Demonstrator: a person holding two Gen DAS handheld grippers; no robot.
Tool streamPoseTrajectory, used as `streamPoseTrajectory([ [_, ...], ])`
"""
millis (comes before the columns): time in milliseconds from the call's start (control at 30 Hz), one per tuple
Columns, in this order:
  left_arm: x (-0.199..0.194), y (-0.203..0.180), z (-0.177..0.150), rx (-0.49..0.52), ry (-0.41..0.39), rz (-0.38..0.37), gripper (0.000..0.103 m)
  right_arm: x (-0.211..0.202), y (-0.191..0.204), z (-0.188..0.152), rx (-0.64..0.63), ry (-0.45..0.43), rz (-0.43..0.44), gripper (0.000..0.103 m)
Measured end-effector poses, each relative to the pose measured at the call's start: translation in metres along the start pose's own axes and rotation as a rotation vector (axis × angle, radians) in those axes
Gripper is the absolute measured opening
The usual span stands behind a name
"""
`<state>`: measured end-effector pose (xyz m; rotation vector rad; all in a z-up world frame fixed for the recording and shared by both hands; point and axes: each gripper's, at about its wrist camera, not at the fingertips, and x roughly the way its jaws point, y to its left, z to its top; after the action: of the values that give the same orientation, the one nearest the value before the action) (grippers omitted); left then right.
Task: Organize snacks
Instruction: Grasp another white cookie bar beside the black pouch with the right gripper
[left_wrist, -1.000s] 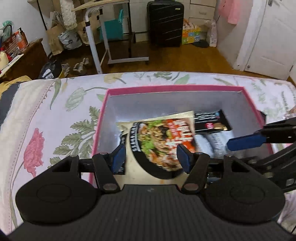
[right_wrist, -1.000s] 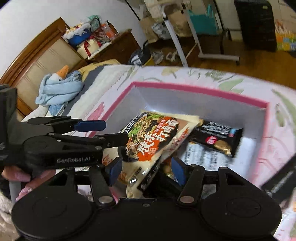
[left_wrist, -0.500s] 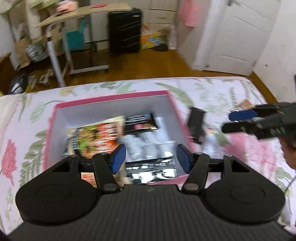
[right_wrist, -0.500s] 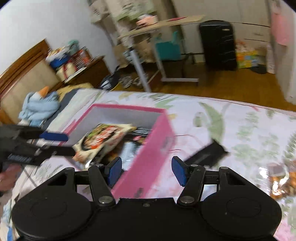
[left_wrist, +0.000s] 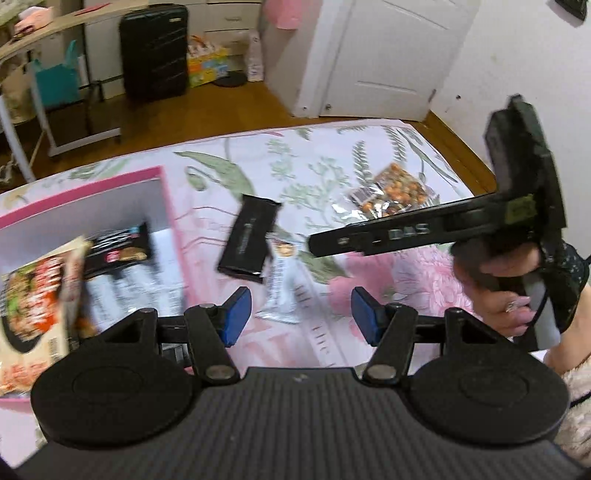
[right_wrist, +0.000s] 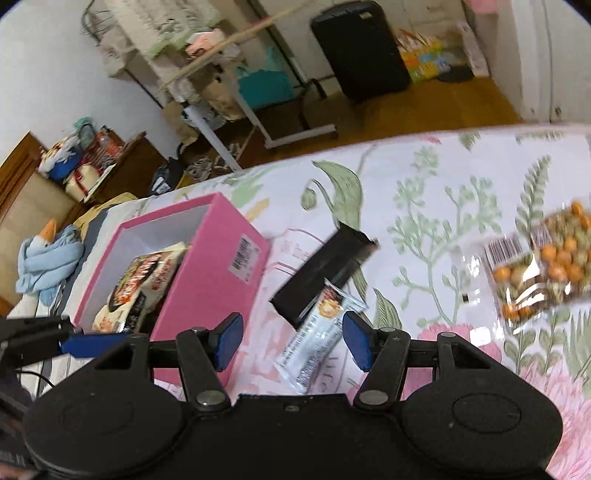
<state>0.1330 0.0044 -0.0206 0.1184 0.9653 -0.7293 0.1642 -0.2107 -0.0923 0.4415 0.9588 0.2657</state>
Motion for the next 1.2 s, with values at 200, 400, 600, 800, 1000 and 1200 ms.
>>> streamPoseTrajectory([
  [200,0.057,-0.015,-0.006,0.067,0.035,0.026,0.056,0.031,-0.031,-0.009,0.133,0.053,0.072,0.062],
  [400,0.100,-0.020,-0.012,0.117,0.041,0.106,0.056,0.060,-0.044,-0.017,0.195,0.087,0.076,0.062],
  [600,0.137,-0.004,-0.019,0.038,0.085,0.156,0.056,0.070,-0.046,-0.018,0.207,0.099,0.115,0.058],
  [800,0.140,0.002,-0.027,0.002,0.082,0.150,0.036,0.081,-0.034,-0.022,0.179,0.106,0.064,0.035],
  [1000,0.129,0.000,-0.029,-0.047,0.124,0.098,0.033,0.070,-0.029,-0.034,0.189,0.092,0.062,0.032],
  [1200,0.107,-0.014,-0.034,-0.049,0.157,0.081,0.033,0.049,-0.023,-0.046,0.190,0.090,0.073,0.032],
])
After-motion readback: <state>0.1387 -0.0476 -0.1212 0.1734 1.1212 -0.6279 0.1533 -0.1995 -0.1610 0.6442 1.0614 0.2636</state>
